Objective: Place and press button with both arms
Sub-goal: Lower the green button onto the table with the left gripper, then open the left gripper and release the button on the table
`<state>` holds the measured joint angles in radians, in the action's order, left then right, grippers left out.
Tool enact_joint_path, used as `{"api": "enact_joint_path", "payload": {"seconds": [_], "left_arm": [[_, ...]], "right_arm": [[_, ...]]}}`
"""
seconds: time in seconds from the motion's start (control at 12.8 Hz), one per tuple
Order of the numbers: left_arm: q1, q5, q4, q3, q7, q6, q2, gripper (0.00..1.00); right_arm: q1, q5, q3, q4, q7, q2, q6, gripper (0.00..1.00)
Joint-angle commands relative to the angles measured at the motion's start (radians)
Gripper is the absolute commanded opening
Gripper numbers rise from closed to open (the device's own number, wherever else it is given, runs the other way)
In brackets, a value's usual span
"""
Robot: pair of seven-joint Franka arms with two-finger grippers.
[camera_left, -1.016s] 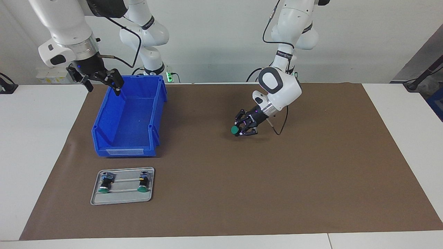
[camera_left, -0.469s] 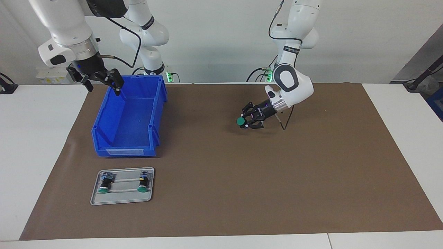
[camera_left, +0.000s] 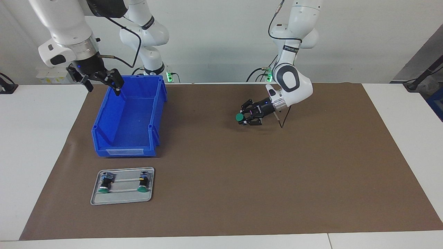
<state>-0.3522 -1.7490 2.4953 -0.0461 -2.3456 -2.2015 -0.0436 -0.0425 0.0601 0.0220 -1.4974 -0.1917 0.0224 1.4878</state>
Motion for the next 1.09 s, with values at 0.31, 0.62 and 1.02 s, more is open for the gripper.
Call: {"api": "enact_joint_path", "payload": {"seconds": [0.31, 0.62, 1.02], "left_arm": [[0.042, -0.056, 0.074, -0.003, -0.087, 0.114, 0.005, 0.34], [0.055, -0.061, 0.096, -0.003, -0.171, 0.149, -0.025, 0.36], [0.071, -0.063, 0.117, -0.003, -0.202, 0.197, -0.027, 0.54]], "right_arm": [[0.007, -0.019, -0.004, -0.006, 0.011, -0.007, -0.011, 1.00], [0.007, -0.019, -0.004, -0.007, 0.011, -0.007, -0.011, 1.00], [0.007, -0.019, -0.004, -0.007, 0.011, -0.007, -0.009, 1.00]]}}
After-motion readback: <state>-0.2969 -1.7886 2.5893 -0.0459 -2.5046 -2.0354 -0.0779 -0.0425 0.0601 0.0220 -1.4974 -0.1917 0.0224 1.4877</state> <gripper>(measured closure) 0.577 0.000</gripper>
